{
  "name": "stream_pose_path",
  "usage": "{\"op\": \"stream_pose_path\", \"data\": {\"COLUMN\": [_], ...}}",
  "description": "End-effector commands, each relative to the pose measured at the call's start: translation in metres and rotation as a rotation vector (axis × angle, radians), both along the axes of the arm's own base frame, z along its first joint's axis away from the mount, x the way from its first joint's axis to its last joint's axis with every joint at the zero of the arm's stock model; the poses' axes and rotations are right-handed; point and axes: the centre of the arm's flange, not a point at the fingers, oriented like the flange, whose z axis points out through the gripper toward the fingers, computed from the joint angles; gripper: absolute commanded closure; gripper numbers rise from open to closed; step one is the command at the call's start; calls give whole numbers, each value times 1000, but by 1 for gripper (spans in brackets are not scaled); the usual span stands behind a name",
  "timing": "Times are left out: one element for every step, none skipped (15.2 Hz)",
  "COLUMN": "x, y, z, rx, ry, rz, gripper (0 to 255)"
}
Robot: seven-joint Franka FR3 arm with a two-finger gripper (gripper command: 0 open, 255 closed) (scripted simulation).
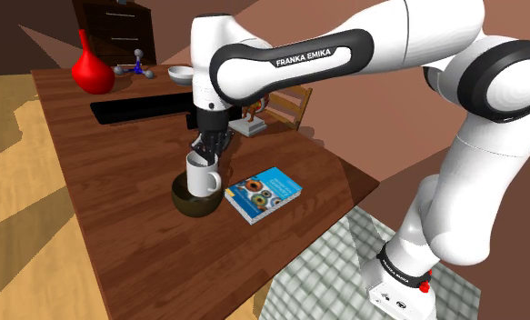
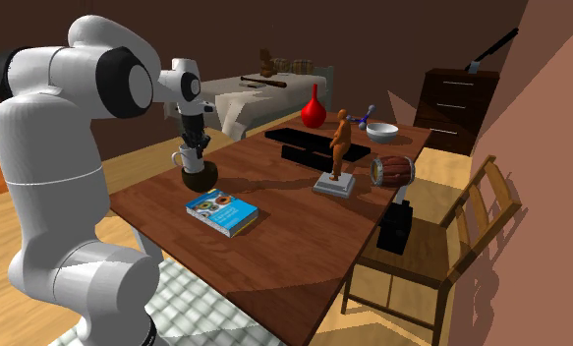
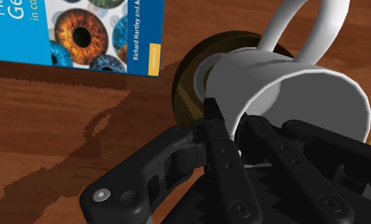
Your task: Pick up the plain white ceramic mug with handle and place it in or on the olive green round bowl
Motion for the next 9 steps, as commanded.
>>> {"op": "stream_pose_path", "data": {"x": [0, 0, 0, 0, 0, 0, 0, 0, 0], "y": [1, 1, 1, 1, 1, 1, 1, 1, 1], "z": [-2, -2, -2, -2, -2, -2, -2, -2, -2], "rx": [0, 0, 0, 0, 0, 0, 0, 0, 0], "ry": [-1, -1, -1, -1, -1, -1, -1, -1, -1], "rz": [0, 0, 0, 0, 0, 0, 0, 0, 0], "gripper": [255, 255, 255, 255, 255, 255, 255, 0, 0]}}
